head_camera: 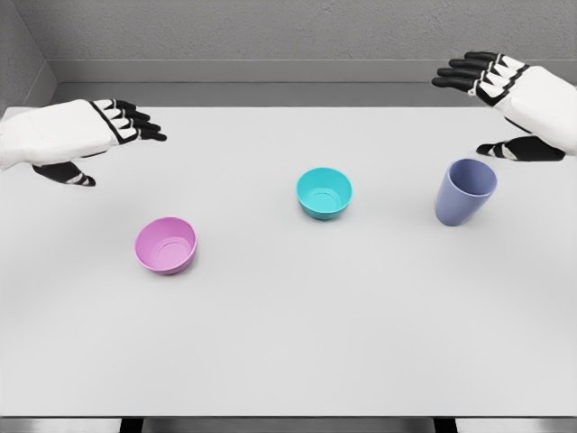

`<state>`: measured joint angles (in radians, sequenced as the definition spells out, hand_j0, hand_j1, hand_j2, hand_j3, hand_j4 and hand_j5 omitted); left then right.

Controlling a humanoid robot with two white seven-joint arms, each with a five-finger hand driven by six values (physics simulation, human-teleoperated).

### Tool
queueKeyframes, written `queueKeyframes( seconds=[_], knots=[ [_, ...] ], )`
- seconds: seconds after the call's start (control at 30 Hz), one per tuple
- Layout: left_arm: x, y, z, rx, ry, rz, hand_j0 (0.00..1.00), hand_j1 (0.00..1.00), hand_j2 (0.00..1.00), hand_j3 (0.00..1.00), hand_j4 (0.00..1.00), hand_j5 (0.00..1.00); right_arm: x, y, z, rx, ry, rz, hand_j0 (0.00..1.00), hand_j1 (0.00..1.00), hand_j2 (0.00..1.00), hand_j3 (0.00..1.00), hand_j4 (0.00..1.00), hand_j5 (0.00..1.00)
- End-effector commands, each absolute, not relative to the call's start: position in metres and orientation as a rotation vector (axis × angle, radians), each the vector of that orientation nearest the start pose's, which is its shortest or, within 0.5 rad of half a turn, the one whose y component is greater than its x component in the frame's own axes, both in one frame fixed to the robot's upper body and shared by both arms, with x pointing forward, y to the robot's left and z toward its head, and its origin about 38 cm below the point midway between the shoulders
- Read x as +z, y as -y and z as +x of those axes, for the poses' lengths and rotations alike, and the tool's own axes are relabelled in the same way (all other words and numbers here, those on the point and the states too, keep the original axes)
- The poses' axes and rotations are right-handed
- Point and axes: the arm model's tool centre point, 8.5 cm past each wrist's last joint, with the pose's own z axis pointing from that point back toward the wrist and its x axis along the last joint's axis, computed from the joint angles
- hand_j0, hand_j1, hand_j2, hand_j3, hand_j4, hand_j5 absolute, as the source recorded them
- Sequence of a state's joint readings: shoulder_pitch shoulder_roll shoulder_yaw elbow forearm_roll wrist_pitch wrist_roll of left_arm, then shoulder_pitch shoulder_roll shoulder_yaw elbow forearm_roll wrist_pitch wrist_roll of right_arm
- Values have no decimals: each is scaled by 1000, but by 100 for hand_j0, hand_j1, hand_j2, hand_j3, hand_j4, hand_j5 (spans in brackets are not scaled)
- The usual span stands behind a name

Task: Stacking bowl and cup with both arms

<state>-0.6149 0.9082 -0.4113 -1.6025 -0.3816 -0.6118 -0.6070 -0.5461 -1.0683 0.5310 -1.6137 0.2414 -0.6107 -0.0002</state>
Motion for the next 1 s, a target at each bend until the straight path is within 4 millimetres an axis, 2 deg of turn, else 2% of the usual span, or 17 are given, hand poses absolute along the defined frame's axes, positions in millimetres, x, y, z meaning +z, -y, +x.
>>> queueKeyframes(
  seconds=[0.0,0.13,0.2,0.33,0.4,0.5,0.57,0.63,0.77,0.83,0.9,0.97],
  knots=[
    [250,-311,405,3067,-1885,-547,100,100,100,100,100,100,288,356,406,-2482,-2582,843,100,100,100,100,100,100],
    [246,-305,396,3114,-1778,-439,100,100,100,100,100,100,282,366,410,-2558,-2554,870,100,100,100,100,100,100],
    [233,-308,388,3170,-1732,-359,100,100,100,100,100,100,277,366,410,-2570,-2567,850,100,100,100,100,100,100],
    [230,-305,381,3179,-1672,-342,100,100,100,100,100,100,279,374,405,-2596,-2585,829,100,100,100,100,100,100],
    [235,-307,381,3173,-1630,-392,100,100,100,100,100,100,275,390,396,-2724,-2487,847,100,100,100,100,100,100],
    [238,-304,381,3157,-1654,-383,100,100,100,100,100,100,287,410,389,-2781,-2424,920,100,100,100,100,100,100],
    [240,-296,378,3130,-1693,-338,100,100,100,100,100,100,290,416,387,-2818,-2383,941,100,100,100,100,100,100],
    [234,-296,378,3145,-1690,-315,100,100,100,100,100,100,288,421,384,-2923,-2302,912,100,100,100,100,100,100],
    [221,-281,377,3130,-1697,-240,100,100,100,100,100,100,281,409,383,-2978,-2268,814,100,100,100,100,100,100],
    [219,-276,378,3120,-1707,-229,100,100,100,100,100,100,275,399,385,-2968,-2323,731,100,100,100,100,100,100],
    [219,-276,380,3120,-1707,-234,100,100,100,100,100,100,265,392,386,-2971,-2340,676,100,100,100,100,100,100],
    [215,-278,384,3135,-1716,-238,100,100,100,100,100,100,264,391,386,-2971,-2343,667,100,100,100,100,100,100]
  ],
)
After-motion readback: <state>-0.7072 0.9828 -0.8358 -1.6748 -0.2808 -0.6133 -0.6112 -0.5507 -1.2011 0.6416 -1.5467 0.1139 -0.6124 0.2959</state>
